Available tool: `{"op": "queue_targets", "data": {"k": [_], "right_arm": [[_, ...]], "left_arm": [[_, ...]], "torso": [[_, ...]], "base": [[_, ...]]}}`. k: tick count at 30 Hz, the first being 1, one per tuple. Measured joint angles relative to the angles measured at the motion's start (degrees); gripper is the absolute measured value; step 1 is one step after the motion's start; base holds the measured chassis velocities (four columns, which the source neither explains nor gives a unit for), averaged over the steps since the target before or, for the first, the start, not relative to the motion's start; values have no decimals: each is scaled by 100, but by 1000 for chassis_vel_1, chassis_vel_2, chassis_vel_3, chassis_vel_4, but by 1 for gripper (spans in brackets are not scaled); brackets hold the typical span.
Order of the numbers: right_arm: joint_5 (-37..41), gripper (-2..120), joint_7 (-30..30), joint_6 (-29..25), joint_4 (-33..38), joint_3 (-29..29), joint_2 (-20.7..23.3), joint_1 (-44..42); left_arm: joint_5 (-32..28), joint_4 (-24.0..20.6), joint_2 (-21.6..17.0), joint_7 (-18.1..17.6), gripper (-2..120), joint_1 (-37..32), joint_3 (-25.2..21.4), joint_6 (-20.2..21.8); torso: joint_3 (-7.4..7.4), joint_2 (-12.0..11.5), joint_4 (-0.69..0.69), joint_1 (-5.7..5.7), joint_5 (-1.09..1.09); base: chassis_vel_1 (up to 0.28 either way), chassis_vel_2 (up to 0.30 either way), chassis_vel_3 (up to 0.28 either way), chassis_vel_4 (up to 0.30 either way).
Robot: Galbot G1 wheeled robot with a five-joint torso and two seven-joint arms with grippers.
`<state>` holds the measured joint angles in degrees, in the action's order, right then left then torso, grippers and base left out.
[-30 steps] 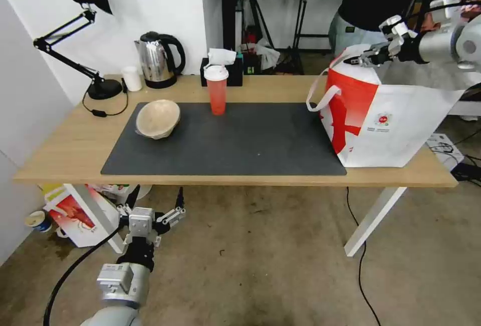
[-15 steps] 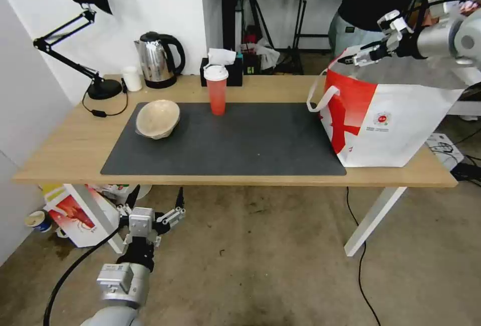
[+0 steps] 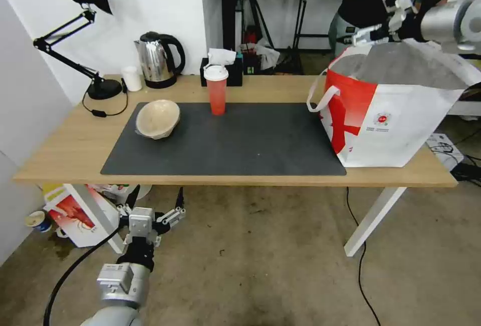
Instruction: Pick up the trash from the table and place it into the takeout bag.
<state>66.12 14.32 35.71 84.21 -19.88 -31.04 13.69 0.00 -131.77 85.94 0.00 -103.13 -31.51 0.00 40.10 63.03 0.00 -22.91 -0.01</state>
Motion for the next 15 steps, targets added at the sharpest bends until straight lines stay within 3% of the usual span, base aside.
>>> {"op": "queue_targets", "data": {"k": [6, 9, 15], "right_arm": [[350, 100, -357, -1432, 116, 804, -98, -894], [509, 100, -642, -2205, 437, 1531, -209, -1636], [616, 100, -1269, -2656, 1201, 2155, -301, -2230]], "left_arm": [[0, 0, 0, 1, 100, 0, -1, 0], [0, 0, 0, 0, 100, 0, -1, 0], [0, 0, 0, 0, 100, 0, 0, 0]], "torso": [[0, 0, -1, 0, 3], [1, 0, 0, -1, 2], [0, 0, 0, -1, 0]], "base": [[0, 0, 0, 0], [0, 0, 0, 0], [0, 0, 0, 0]]}}
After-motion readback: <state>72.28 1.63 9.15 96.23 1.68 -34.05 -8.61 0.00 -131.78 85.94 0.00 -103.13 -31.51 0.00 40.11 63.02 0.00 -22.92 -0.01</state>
